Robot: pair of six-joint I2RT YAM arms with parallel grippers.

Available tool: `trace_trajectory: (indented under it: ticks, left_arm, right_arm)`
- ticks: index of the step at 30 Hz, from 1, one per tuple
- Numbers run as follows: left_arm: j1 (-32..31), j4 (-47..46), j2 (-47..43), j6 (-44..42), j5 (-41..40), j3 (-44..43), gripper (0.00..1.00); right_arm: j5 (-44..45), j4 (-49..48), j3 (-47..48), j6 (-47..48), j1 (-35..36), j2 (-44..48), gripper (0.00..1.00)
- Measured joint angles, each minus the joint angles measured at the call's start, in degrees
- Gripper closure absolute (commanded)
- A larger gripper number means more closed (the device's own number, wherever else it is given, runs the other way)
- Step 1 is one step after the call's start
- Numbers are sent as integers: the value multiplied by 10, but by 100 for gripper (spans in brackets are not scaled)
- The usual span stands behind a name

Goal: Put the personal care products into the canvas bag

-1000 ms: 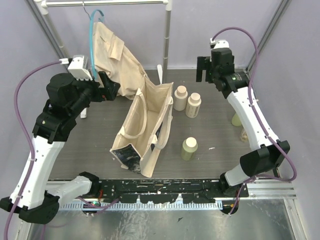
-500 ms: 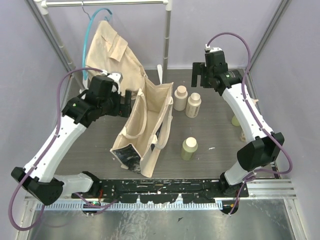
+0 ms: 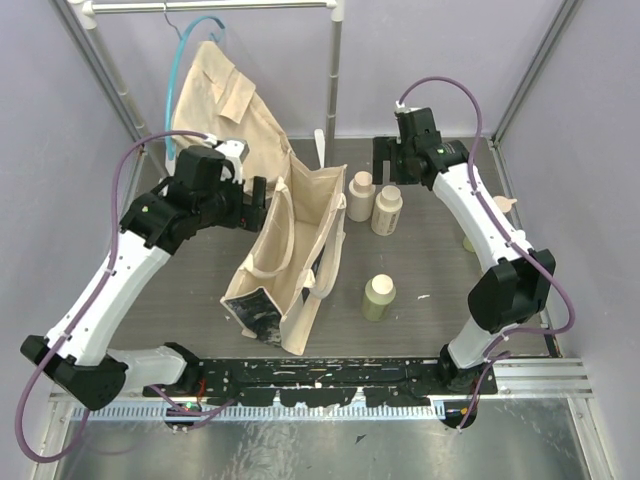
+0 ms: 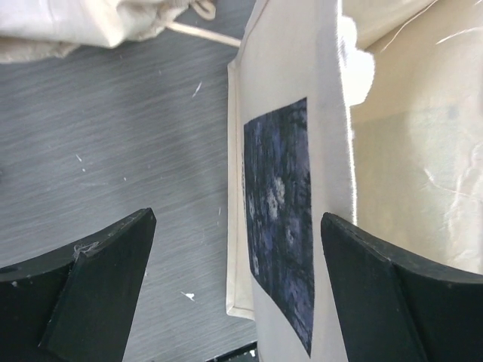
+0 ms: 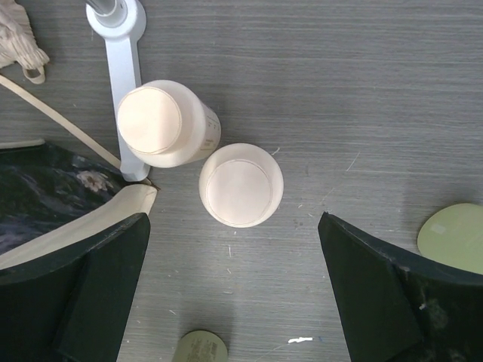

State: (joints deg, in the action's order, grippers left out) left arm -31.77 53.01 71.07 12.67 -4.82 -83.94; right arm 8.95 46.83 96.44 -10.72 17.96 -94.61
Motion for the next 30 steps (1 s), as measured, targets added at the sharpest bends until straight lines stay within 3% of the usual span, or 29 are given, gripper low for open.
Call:
trace_trajectory:
  ticks: [9, 16, 19, 25, 28, 30]
  left_arm:
    - [0, -4, -25, -4, 5, -30, 2]
    - [0, -29, -23, 12, 67, 6, 0]
    - [0, -39, -17, 17, 89, 16, 16]
    - [-1, -47, 4, 17, 109, 37, 72]
    - [-1, -48, 14, 10, 124, 45, 86]
    - [-2, -48, 16, 10, 131, 47, 86]
  right_arm:
    - [-9, 1, -8, 6, 0, -24, 0]
    - [-24, 5, -8, 18, 0, -67, 0]
    - [-24, 6, -8, 21, 0, -80, 0]
    - [-24, 17, 0, 29, 0, -102, 0]
    - [-21, 19, 4, 31, 0, -116, 0]
    - [-20, 21, 4, 33, 0, -124, 0]
